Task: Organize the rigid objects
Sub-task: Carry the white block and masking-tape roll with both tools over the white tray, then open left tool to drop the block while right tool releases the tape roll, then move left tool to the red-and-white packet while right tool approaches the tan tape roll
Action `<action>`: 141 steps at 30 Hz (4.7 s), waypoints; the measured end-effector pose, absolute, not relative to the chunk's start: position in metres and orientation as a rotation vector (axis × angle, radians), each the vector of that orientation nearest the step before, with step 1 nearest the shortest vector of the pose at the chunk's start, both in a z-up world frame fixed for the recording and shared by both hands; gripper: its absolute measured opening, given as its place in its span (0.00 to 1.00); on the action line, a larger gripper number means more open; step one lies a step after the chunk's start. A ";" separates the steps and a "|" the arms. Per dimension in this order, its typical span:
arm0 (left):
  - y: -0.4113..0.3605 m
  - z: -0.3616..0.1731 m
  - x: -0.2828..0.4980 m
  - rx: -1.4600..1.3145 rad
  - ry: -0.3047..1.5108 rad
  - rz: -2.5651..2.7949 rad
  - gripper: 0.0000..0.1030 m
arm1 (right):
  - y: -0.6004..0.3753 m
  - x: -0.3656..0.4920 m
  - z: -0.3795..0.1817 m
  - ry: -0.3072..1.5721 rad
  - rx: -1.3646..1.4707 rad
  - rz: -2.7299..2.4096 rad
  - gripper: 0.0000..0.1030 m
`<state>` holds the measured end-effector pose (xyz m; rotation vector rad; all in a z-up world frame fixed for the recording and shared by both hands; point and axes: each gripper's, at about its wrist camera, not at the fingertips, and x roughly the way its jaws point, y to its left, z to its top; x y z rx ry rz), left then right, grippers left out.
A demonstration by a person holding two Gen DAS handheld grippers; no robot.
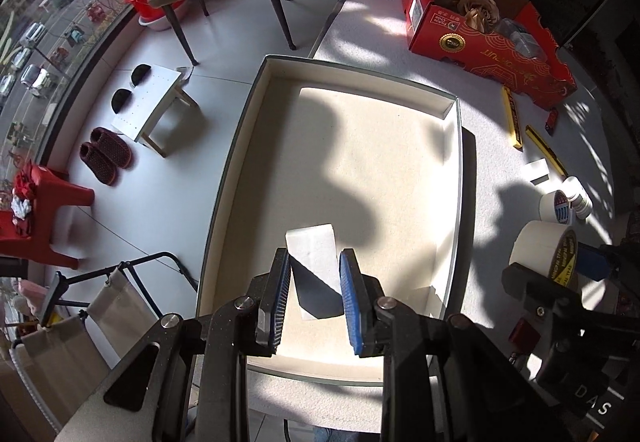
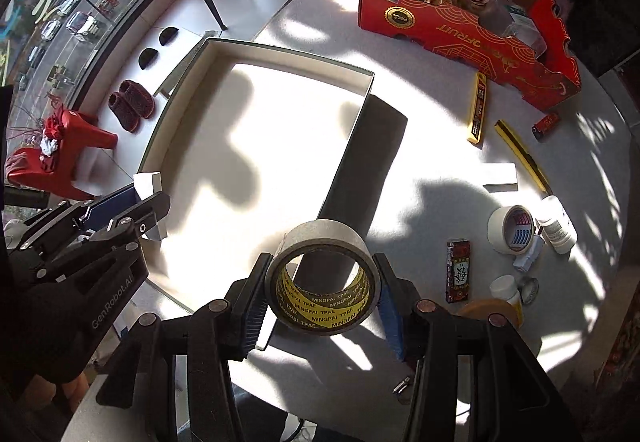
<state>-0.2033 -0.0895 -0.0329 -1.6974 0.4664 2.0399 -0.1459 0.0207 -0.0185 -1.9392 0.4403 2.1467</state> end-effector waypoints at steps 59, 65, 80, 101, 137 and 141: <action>-0.064 -0.083 -0.271 -1.767 0.485 2.100 0.26 | 0.057 -0.237 -0.065 0.527 -1.913 2.078 0.49; -0.066 -0.084 -0.273 -1.765 0.493 2.097 0.26 | 0.057 -0.240 -0.071 0.534 -1.919 2.067 0.49; -0.067 -0.101 -0.268 -1.785 0.580 2.104 0.70 | 0.053 -0.242 -0.093 0.535 -1.964 2.029 0.60; -0.056 -0.084 -0.193 -1.719 0.610 1.902 1.00 | 0.086 -0.122 -0.056 0.746 -1.805 1.922 0.82; 0.116 -0.131 -0.071 -1.588 0.825 1.708 1.00 | 0.183 0.086 -0.099 1.083 -1.537 1.598 0.82; 0.118 -0.134 -0.075 -1.576 0.839 1.718 1.00 | 0.184 0.062 -0.113 1.011 -1.611 1.574 0.82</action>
